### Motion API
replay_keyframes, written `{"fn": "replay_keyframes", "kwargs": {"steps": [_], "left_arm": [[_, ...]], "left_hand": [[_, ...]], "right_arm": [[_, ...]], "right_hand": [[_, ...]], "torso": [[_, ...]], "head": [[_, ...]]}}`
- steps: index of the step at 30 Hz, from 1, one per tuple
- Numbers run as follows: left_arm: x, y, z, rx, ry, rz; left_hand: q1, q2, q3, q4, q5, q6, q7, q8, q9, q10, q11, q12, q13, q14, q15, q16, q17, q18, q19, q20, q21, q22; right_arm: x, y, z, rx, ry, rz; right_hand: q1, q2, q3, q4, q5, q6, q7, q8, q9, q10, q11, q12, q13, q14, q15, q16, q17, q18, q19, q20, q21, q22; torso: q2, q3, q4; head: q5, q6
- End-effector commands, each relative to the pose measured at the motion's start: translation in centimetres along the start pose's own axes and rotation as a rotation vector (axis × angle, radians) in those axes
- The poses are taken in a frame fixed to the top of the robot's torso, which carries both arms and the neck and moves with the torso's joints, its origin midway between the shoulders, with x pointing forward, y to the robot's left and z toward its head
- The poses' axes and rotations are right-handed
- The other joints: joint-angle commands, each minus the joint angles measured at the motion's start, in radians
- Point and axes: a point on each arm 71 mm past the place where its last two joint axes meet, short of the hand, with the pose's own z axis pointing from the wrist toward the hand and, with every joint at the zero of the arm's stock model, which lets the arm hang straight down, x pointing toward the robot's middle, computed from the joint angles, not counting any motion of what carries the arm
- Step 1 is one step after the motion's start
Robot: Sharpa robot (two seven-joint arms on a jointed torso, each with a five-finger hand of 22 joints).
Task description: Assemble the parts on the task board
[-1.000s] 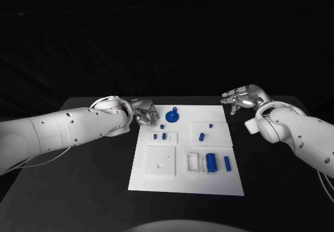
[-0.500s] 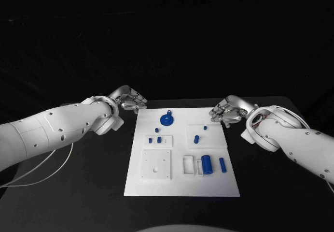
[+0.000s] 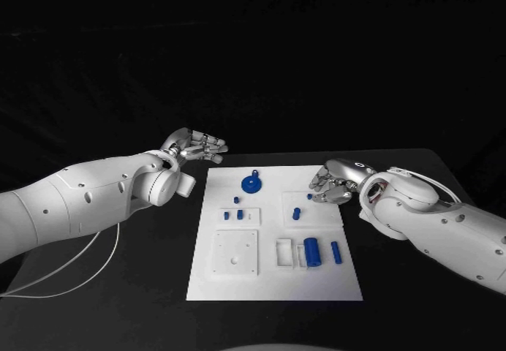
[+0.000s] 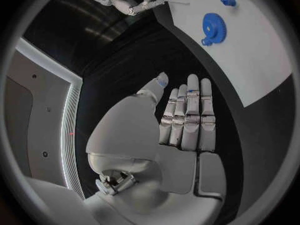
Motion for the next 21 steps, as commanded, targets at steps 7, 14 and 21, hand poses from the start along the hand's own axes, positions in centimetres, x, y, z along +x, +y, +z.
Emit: {"fn": "replay_keyframes", "kwargs": {"steps": [7, 14, 21], "left_arm": [[0.8, -0.7, -0.1, 0.072, 0.063, -0.097], [1.0, -0.8, -0.1, 0.074, 0.073, -0.101], [1.1, -0.8, -0.1, 0.073, 0.078, -0.103]], "left_hand": [[0.001, 0.009, -0.008, -0.007, -0.002, -0.003, -0.002, -0.002, 0.000, 0.007, 0.005, -0.006, -0.001, -0.041, 0.012, -0.010, -0.003, -0.021, -0.006, 0.013, 0.003, -0.125], [-0.002, 0.013, -0.014, -0.012, -0.003, -0.003, -0.002, -0.001, 0.000, 0.007, 0.005, -0.005, 0.000, -0.043, 0.012, -0.010, -0.002, -0.023, 0.012, 0.014, 0.006, -0.217], [-0.002, 0.015, -0.021, -0.015, -0.004, -0.003, -0.002, -0.001, -0.001, 0.007, 0.005, -0.006, -0.001, -0.043, 0.012, -0.009, -0.002, -0.024, 0.027, 0.012, 0.010, -0.287]], "right_arm": [[1.1, 0.6, 0.3, 0.020, 0.006, -0.120], [2.0, 1.3, 0.5, -0.009, 0.013, -0.123], [2.4, 1.5, 0.6, -0.019, 0.016, -0.124]], "right_hand": [[0.008, -0.031, 0.045, 0.019, -0.030, -0.005, 0.002, -0.003, 0.000, -0.006, 0.000, -0.001, -0.002, -0.003, 0.004, 0.012, -0.009, 0.015, 0.033, 0.005, -0.010, 0.007], [0.014, -0.029, 0.084, 0.025, -0.042, 0.009, -0.002, -0.003, 0.001, 0.009, -0.005, -0.001, -0.002, 0.002, 0.000, 0.022, -0.008, 0.008, 0.039, 0.002, 0.001, 0.020], [0.016, -0.025, 0.111, 0.030, -0.051, 0.028, -0.007, -0.002, 0.002, 0.029, -0.012, 0.001, -0.001, 0.004, -0.005, 0.028, -0.004, 0.002, 0.037, -0.004, 0.015, 0.035]], "torso": [[0.001, 0.0007, 0.0008], [0.001, 0.0015, 0.0001], [0.000, 0.0017, -0.0006]], "head": [[-0.002, 0.002], [0.002, 0.001], [0.002, -0.001]]}}
